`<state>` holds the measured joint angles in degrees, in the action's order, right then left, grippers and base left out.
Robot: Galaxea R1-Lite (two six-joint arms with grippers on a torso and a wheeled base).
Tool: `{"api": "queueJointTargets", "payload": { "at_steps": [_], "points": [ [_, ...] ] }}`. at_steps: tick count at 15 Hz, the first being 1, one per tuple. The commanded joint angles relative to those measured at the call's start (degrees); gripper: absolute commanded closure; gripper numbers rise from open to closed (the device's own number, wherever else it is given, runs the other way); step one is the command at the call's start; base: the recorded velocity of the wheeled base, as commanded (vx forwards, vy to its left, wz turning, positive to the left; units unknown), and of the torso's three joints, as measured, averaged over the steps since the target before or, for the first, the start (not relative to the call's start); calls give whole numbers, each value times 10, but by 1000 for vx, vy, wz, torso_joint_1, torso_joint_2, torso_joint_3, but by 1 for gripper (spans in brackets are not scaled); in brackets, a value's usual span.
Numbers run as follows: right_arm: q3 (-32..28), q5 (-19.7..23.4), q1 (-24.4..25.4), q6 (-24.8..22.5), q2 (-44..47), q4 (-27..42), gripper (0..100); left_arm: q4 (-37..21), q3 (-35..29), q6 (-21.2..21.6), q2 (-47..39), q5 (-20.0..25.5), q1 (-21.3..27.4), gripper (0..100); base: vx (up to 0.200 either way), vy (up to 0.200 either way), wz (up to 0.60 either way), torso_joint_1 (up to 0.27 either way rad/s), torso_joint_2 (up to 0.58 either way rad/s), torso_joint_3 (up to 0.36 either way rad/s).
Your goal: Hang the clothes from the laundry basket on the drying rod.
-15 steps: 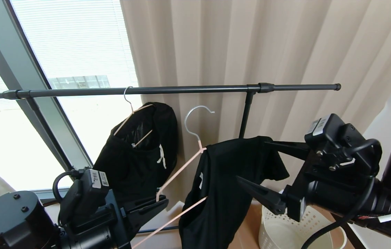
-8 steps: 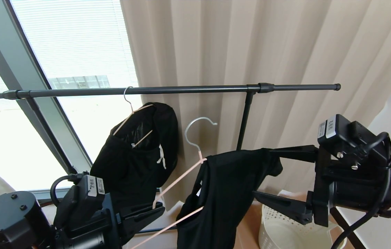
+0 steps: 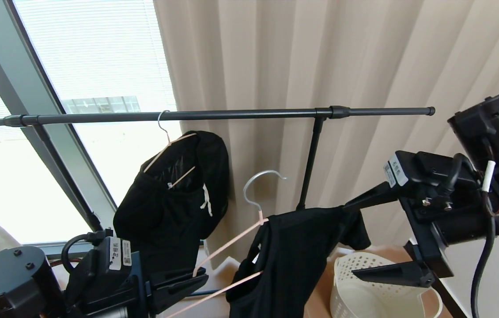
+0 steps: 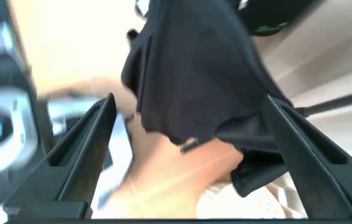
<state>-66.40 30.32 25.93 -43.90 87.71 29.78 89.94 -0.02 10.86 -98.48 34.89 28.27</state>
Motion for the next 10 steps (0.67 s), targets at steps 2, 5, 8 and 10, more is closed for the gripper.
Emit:
{"api": "queueJointTargets", "payload": {
  "at_steps": [2,5,8,10],
  "points": [
    [-127,99,-66,-182,120,150,0,1,0,27,-4,45,-9,100,0,0,0,0,0,0],
    [-136,137,-70,-199,135,164,0,1,0,36,-8,51,-9,100,0,0,0,0,0,0],
    [-135,166,-64,-192,134,160,0,1,0,36,-8,51,-7,100,0,0,0,0,0,0],
    [-136,167,-50,-182,145,144,0,1,0,36,-8,51,-1,100,0,0,0,0,0,0]
  ]
}}
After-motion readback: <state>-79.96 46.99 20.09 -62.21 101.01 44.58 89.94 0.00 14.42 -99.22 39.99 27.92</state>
